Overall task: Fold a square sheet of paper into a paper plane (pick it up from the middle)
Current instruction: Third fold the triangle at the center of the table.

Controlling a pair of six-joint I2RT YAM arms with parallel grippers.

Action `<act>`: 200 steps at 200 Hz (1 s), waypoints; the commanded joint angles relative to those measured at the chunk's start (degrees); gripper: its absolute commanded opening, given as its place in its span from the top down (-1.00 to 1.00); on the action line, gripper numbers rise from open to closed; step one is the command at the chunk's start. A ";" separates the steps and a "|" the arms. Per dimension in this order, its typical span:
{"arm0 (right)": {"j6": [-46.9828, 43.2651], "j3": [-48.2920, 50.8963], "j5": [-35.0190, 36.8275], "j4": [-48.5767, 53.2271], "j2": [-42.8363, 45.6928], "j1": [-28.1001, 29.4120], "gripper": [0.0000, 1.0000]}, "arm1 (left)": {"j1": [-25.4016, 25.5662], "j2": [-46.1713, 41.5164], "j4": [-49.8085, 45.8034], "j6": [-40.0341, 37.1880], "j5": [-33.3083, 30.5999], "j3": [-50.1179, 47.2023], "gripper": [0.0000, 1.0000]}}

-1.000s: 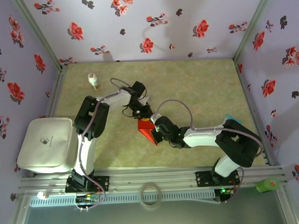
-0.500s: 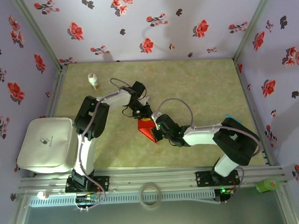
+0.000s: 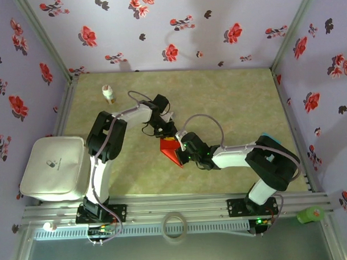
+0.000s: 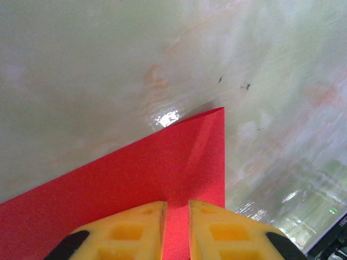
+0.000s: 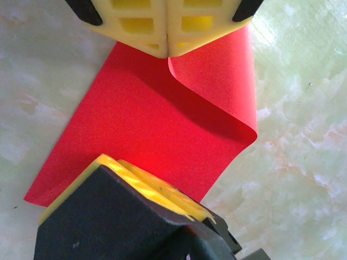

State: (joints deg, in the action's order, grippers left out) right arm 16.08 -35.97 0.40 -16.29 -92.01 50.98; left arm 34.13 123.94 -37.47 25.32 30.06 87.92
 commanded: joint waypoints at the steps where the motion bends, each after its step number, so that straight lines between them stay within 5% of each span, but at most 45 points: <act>1: 0.35 -0.93 -0.50 0.68 -0.83 -0.38 1.00 | -0.11 1.14 0.11 0.17 -1.06 -0.56 0.60; 158: 2.48 -2.11 -1.82 1.88 -2.56 -0.48 1.00 | -0.61 1.31 1.30 0.84 -0.58 0.46 0.62; 200: 4.16 -1.05 -2.07 -0.58 -2.51 -0.47 1.00 | -1.94 -4.55 6.18 4.85 -1.19 -1.61 0.53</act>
State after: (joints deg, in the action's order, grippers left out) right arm 18.33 -37.34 -0.93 -14.02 -93.82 50.87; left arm 33.63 123.74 -34.76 26.94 29.98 87.88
